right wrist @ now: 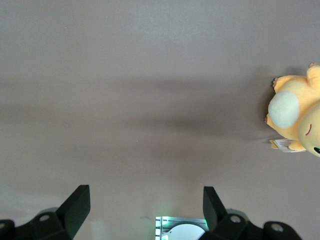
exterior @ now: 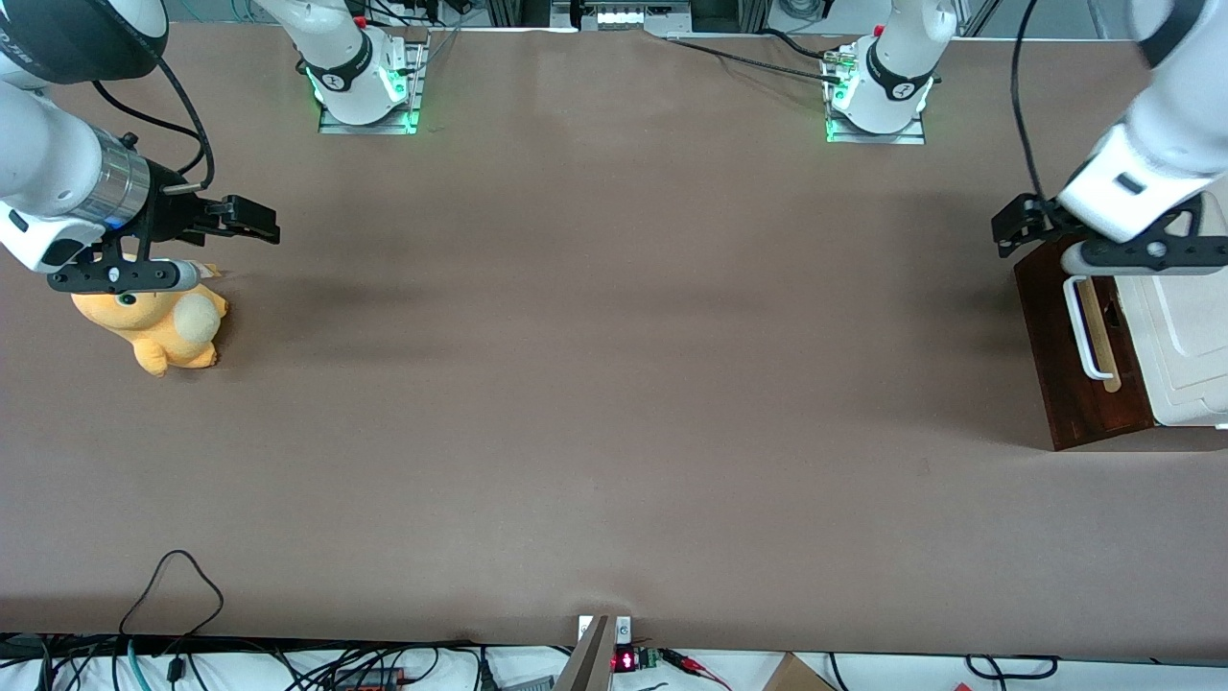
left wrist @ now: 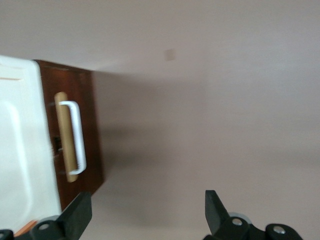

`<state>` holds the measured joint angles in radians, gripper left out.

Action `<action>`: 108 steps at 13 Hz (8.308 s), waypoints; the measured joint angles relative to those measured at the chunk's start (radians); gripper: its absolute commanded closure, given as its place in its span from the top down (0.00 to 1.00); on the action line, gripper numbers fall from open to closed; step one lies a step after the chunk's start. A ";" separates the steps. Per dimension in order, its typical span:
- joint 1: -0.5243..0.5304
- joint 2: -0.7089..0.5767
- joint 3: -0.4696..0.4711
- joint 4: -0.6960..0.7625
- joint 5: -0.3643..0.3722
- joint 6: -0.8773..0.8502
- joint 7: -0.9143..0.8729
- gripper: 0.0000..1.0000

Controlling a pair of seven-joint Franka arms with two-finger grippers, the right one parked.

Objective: Open lower drawer with left arm only
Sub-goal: 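Swing the left gripper out and lower it toward the drawer's white handle, then align the open left gripper around the white bar handle, then close the left gripper on the white bar handle, then pull the handle with the left gripper, sliding the drawer out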

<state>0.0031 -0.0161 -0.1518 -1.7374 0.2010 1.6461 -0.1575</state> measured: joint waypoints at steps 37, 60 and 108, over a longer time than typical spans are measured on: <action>0.008 0.391 0.032 -0.536 1.198 0.132 -0.684 0.92; -0.008 0.432 0.044 -0.618 1.391 0.041 -0.933 0.41; -0.045 0.407 -0.078 -0.595 1.287 0.022 -0.957 0.00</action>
<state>-0.0420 0.3908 -0.2299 -2.3321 1.4881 1.6679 -1.1148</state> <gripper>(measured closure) 0.815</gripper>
